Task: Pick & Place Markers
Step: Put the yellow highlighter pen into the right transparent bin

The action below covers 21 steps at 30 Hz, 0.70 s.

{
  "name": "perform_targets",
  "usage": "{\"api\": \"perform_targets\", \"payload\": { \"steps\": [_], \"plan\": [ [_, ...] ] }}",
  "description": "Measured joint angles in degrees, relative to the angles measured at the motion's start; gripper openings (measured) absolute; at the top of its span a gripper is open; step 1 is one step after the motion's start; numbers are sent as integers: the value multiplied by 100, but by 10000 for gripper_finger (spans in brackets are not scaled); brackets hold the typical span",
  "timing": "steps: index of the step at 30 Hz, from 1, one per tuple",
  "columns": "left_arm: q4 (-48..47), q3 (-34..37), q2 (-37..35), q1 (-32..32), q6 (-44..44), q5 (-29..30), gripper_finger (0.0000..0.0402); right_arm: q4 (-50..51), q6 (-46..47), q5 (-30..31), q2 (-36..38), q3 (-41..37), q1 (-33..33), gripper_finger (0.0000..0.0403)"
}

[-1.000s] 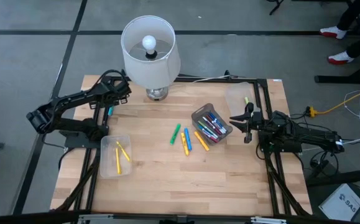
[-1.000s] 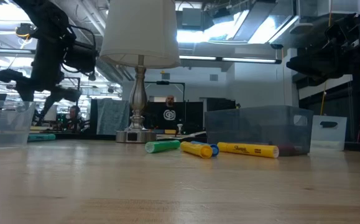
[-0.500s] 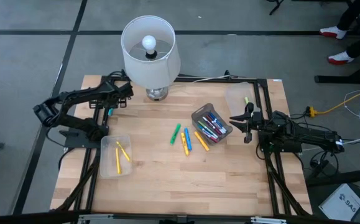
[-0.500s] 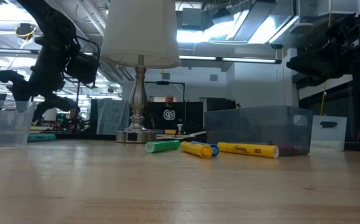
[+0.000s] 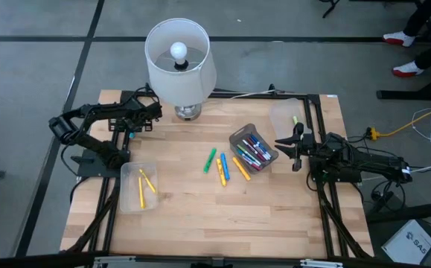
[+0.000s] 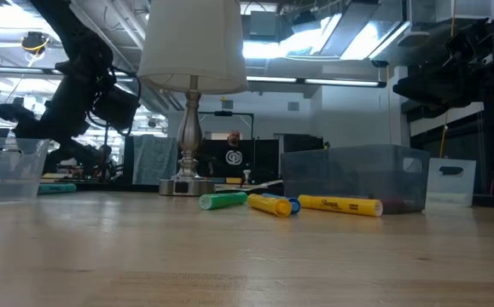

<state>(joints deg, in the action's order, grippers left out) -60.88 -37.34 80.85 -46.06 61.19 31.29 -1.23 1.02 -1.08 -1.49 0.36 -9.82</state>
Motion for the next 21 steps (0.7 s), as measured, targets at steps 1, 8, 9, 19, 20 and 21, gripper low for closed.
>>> {"api": "perform_targets", "payload": {
  "steps": [1,8,9,19,20,21],
  "plan": [
    [78,62,-2,0,34,1,157,0,0,0,2,0,2,91],
    [935,575,-317,-157,-148,-149,157,0,0,1,0,1,1,90],
    [963,579,-395,-181,-204,-136,157,0,0,1,2,0,2,90],
    [1132,627,-784,-235,-318,-117,157,0,0,0,1,1,1,91],
    [1268,627,-784,-206,-366,-133,157,0,0,2,0,1,2,91],
    [1431,627,-784,-172,-440,-169,157,0,0,0,2,2,2,90]
  ]
}}
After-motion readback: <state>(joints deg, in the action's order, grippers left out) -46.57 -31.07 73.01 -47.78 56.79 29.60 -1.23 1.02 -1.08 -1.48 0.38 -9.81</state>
